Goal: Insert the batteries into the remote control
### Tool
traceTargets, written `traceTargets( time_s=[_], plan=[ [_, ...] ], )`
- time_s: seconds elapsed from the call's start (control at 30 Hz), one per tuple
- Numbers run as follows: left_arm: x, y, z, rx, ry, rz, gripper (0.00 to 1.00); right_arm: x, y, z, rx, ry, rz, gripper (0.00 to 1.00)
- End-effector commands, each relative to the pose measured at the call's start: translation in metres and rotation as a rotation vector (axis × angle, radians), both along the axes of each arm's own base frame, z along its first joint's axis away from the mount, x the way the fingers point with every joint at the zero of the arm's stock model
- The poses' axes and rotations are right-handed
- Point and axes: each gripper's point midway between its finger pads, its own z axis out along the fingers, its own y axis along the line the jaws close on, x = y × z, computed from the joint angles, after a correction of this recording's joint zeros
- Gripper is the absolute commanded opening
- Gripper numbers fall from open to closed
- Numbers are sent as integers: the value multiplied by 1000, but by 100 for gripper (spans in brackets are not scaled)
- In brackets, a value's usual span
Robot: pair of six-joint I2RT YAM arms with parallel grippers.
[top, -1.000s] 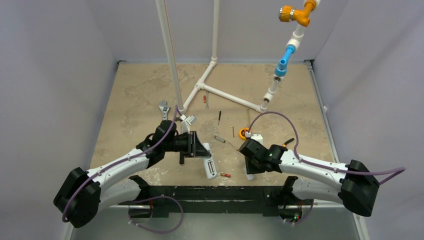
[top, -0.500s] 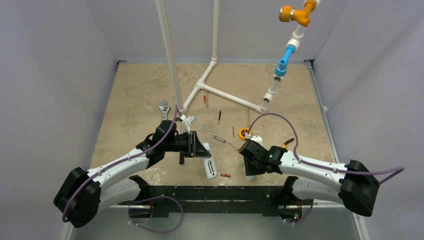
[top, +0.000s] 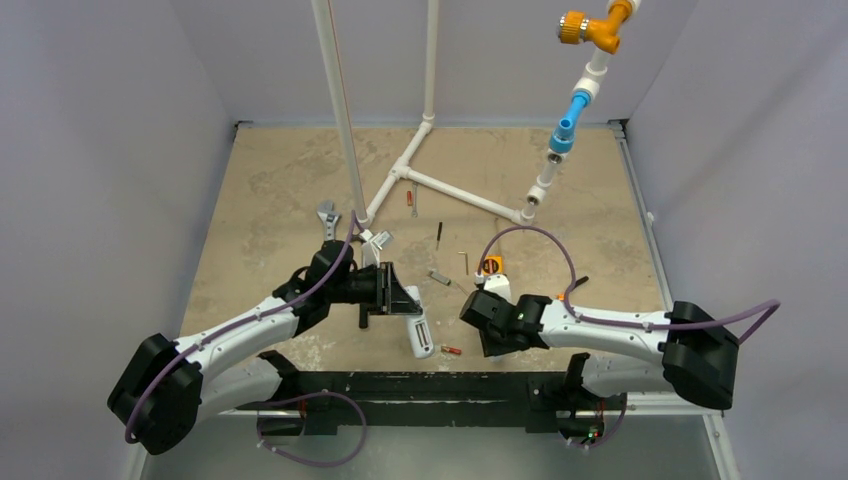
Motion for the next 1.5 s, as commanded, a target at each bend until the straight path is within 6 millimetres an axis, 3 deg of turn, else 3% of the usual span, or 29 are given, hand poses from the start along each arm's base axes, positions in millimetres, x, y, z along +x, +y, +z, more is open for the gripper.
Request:
traceTargets(
  time_s=[0.0,0.2,0.43,0.83,1.07,1.3,1.47],
  plan=[
    [4,-4,13,-46,-49,-11,0,-18,-15,-23,-69,71,-40,29],
    [4,-3,13,-47,-50,-10,0,-19,-13,-30,-48,71,-50,22],
    [3,-3,12,-48,-47,-11,0,-15,0,-32,20,51,-41,0],
    [3,-4,13,-46,-49,-11,0,2,21,-8,185,-63,-56,0],
    [5,-5,14,-45,-46,-14,0,2,19,-10,194,-69,-69,0],
    [4,-4,13,-44,-44,-14,0,6,19,2,260,-109,-110,0],
    [4,-4,13,-42,-44,-15,0,6,23,8,357,-124,-143,26]
  ],
)
